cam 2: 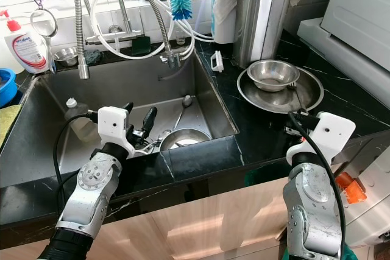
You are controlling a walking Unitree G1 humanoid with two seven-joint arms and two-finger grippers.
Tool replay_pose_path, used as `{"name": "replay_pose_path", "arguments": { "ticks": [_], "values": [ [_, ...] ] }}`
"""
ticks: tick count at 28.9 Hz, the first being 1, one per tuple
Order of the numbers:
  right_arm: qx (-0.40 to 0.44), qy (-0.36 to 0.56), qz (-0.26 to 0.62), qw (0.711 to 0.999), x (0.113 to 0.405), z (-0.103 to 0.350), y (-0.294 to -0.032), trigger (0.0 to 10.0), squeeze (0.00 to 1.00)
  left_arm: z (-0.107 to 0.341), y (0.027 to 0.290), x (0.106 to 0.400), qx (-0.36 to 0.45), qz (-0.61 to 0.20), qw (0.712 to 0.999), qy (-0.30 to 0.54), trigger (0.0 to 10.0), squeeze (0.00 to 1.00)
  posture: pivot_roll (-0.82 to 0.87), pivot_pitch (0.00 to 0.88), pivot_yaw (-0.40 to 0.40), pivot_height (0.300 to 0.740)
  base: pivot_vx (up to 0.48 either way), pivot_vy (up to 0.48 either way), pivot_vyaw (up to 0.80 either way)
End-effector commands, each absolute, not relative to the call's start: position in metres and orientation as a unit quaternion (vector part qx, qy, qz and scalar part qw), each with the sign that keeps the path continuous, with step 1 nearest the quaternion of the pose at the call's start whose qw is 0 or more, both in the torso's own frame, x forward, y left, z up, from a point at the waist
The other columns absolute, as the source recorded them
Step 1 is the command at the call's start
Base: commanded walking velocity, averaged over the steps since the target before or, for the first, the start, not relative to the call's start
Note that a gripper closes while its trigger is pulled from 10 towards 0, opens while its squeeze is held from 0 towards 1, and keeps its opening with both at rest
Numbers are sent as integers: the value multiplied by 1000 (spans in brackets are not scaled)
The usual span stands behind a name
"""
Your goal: Kitchen organization
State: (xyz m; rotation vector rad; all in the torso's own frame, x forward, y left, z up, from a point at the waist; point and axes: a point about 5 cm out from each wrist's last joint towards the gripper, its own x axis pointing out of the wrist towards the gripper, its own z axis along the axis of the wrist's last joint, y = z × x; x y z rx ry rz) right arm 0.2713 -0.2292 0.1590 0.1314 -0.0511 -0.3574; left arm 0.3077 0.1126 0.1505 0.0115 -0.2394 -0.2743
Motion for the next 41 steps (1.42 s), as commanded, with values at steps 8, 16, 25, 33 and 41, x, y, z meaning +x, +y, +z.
{"name": "replay_pose_path", "arguments": {
  "ticks": [8,16,25,33,41],
  "values": [
    [66,-18,-180,981,273,158,-229,1647,0,149,116,308,14,-133,984,-114,10000,0,-124,0,83,740,0,0,0],
    [54,-50,-197,978,275,171,-224,0,0,152,120,310,18,-127,985,-115,10000,0,-114,0,92,740,0,0,0],
    [37,-72,-215,973,277,180,-224,10000,0,152,121,311,19,-123,986,-114,10000,0,-114,0,90,740,0,0,0],
    [19,-83,-217,973,279,184,-218,10000,0,152,121,311,19,-120,986,-114,10000,0,-113,0,87,740,0,0,0],
    [8,-108,-182,977,282,194,-212,10000,0,151,121,311,18,-117,986,-114,10000,0,-116,0,83,740,0,0,0]
  ]
}}
